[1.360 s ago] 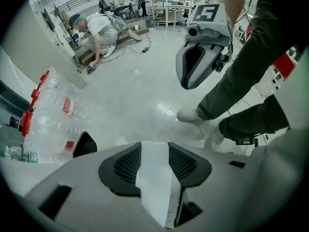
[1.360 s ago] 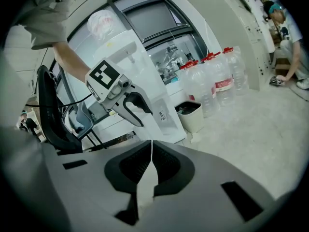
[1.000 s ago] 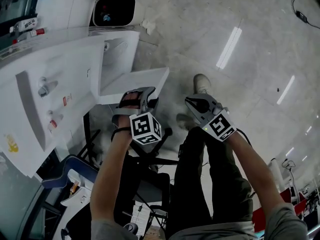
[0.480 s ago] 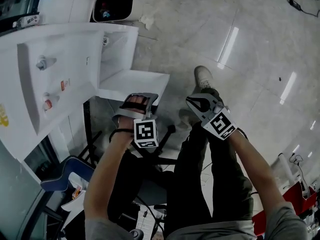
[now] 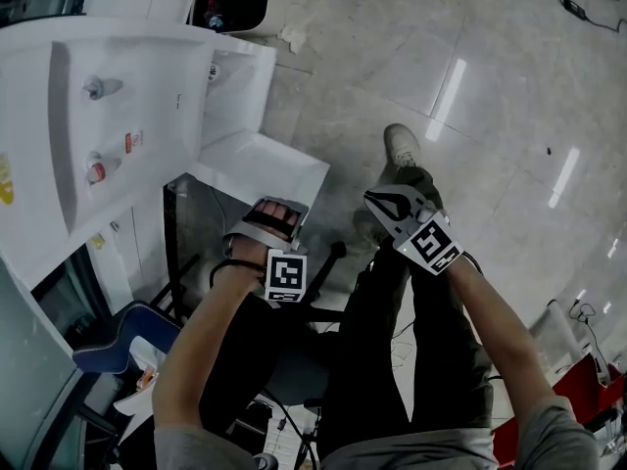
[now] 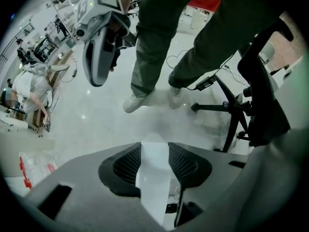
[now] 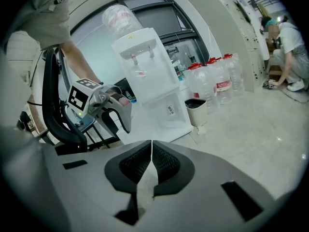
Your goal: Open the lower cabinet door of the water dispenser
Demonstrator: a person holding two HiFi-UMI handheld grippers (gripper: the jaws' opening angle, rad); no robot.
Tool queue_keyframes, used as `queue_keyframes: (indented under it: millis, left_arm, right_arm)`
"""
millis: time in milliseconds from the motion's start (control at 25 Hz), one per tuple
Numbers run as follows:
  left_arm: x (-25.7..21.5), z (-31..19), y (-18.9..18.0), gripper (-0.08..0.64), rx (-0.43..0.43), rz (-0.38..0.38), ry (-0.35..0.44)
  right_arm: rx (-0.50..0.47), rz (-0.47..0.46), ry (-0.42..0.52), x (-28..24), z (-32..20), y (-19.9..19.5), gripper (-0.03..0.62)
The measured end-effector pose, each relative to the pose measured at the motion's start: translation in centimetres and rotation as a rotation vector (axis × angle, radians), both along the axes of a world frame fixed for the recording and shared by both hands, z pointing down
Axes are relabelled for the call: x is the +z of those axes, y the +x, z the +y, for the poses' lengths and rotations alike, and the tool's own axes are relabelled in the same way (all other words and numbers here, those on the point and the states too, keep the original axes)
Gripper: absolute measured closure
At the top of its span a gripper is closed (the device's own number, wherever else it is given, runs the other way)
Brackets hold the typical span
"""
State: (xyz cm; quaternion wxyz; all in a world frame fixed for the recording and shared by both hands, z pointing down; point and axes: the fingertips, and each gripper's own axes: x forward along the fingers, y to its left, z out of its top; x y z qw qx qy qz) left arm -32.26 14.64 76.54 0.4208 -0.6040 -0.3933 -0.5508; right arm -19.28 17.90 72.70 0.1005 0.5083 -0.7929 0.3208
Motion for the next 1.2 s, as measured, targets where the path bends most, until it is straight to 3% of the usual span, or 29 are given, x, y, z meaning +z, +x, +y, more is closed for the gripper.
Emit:
queue_keyframes:
  millis: [360,720,1200]
  left_arm:
    - [0.4,1.1,-4.6,0.382,0.129,-0.04,0.031]
    - [0.6,1.5,-8.5,0.382,0.206,-0.071,0.048]
    - [1.0,1.0,-15.5,0.382,0.297,-0.183,0.055]
  right_arm:
    - [-0.013,-0.007,0.019,-1.2,-0.3,-3.0,0.574]
    - [-0.034,-0.017,0.022,-2.1,-0.2,-5.3,0.574]
    - [-0.033,-0.014,0.027,-2.0,-0.3,-5.5,0.574]
